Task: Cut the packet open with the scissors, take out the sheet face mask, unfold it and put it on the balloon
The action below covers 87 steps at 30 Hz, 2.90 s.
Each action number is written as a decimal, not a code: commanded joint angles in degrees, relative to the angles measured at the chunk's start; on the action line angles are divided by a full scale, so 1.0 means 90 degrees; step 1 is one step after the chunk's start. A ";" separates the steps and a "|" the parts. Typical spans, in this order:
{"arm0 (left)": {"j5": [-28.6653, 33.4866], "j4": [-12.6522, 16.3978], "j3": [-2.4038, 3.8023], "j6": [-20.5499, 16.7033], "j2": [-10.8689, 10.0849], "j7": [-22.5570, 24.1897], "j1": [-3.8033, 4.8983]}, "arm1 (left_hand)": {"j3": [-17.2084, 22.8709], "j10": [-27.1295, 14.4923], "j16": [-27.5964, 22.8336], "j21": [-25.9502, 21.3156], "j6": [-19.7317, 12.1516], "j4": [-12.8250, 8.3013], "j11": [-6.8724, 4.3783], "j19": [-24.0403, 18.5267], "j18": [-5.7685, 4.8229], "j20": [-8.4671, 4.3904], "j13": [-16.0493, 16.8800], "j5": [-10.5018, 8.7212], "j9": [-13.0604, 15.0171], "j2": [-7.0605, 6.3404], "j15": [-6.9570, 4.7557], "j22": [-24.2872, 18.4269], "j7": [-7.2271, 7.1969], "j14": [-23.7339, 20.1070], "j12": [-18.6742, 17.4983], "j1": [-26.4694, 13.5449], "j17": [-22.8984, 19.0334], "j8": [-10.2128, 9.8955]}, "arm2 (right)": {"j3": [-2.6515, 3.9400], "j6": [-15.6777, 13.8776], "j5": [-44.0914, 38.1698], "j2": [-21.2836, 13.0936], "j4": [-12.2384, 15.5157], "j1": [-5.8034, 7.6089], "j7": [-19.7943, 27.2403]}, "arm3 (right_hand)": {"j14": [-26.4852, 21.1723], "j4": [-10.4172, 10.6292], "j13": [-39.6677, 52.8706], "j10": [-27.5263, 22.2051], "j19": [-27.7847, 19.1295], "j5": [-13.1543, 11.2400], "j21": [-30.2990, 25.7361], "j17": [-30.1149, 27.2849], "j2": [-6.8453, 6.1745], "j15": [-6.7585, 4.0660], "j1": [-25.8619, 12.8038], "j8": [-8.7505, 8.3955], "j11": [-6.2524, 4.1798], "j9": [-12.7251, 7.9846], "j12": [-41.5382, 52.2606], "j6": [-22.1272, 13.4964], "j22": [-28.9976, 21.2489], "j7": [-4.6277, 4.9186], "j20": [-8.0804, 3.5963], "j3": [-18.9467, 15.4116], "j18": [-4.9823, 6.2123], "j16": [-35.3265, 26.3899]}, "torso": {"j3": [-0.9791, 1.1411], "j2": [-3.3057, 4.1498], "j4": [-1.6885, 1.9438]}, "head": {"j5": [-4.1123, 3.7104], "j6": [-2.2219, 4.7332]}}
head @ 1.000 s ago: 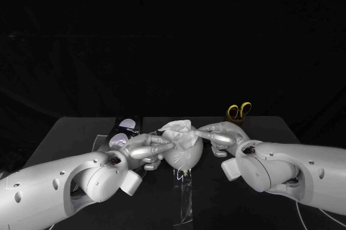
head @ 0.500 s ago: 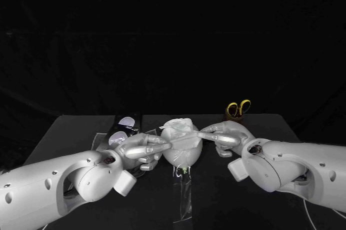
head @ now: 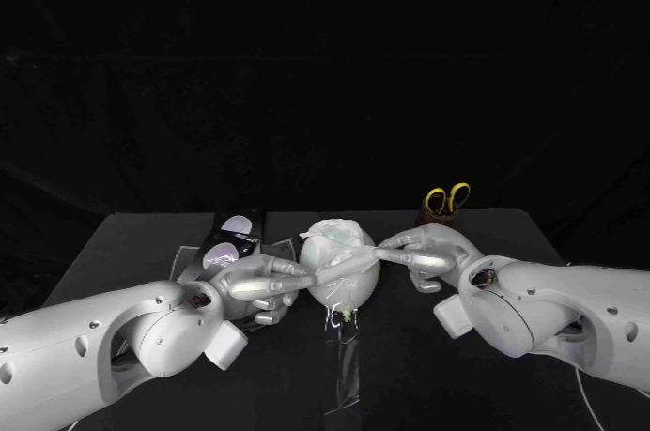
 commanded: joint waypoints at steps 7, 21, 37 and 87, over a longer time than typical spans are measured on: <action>-0.0430 0.0050 -0.0089 0.0756 -0.0032 -0.0538 -0.0001 | 0.0162 0.0132 0.0031 0.0041 -0.0010 -0.0095 -0.0109 0.0000 -0.0086 -0.0044 0.0003 0.0019 0.0732 0.0034 -0.0029 0.0018 0.0001 0.0471 -0.0033 -0.0070 0.0972 0.0053 | -0.0004 0.0016 -0.0377 -0.0079 0.0038 -0.0008 -0.0057 | 0.0676 -0.0092 0.1672 0.0665 0.0047 0.0032 -0.0021 0.1678 0.0057 -0.0026 0.0027 0.0018 -0.0044 0.0132 0.0024 0.0050 0.1267 -0.0004 0.0011 0.0092 0.0023 0.0022 | -0.0004 0.0000 0.0004 | -0.0006 -0.0069; -0.0520 0.0097 -0.0151 0.1190 -0.0018 -0.0607 -0.0001 | 0.0177 0.0136 0.0032 0.0042 -0.0010 -0.0106 -0.0110 0.0001 -0.0086 -0.0044 0.0011 0.0019 0.0738 0.0027 -0.0029 0.0021 0.0000 0.0472 -0.0030 -0.0080 0.0976 0.0058 | -0.0016 0.0196 -0.0762 -0.0158 0.0166 -0.0037 -0.0194 | 0.0676 -0.0120 0.1672 0.0665 0.0037 0.0032 -0.0042 0.1678 0.0027 -0.0024 0.0017 0.0023 -0.0042 0.0143 0.0024 0.0048 0.1261 -0.0002 0.0011 0.0097 0.0027 0.0022 | 0.0000 -0.0003 0.0002 | -0.0026 -0.0121; -0.0535 0.0115 -0.0162 0.1206 0.0010 -0.0599 -0.0001 | 0.0195 0.0133 0.0029 0.0045 -0.0010 -0.0116 -0.0109 0.0004 -0.0088 -0.0044 -0.0002 0.0019 0.0745 0.0023 -0.0030 0.0028 0.0000 0.0470 -0.0043 -0.0095 0.0968 0.0063 | -0.0040 0.0116 -0.1017 -0.0503 0.0348 -0.0075 -0.0279 | 0.0676 -0.0142 0.1672 0.0665 0.0050 0.0032 -0.0015 0.1678 0.0014 -0.0024 0.0018 0.0027 -0.0043 0.0150 0.0024 0.0049 0.1269 -0.0004 0.0011 0.0105 0.0021 0.0022 | 0.0000 -0.0015 0.0005 | -0.0038 -0.0126; -0.0982 0.0190 -0.0204 0.1426 0.0161 -0.0719 -0.0002 | 0.0247 0.0133 0.0035 0.0046 -0.0018 -0.0149 -0.0109 0.0005 -0.0088 -0.0044 -0.0011 0.0019 0.0764 0.0009 -0.0030 0.0033 0.0000 0.0475 -0.0061 -0.0130 0.0986 0.0074 | -0.0159 -0.0020 -0.1072 -0.0886 0.0596 -0.0432 -0.0265 | 0.0676 -0.0172 0.1672 0.0665 0.0031 0.0032 -0.0056 0.1678 -0.0005 -0.0024 0.0014 0.0034 -0.0044 0.0161 0.0024 0.0055 0.1257 -0.0004 0.0011 0.0120 0.0030 0.0022 | -0.0008 0.0001 -0.0003 | -0.0198 -0.0225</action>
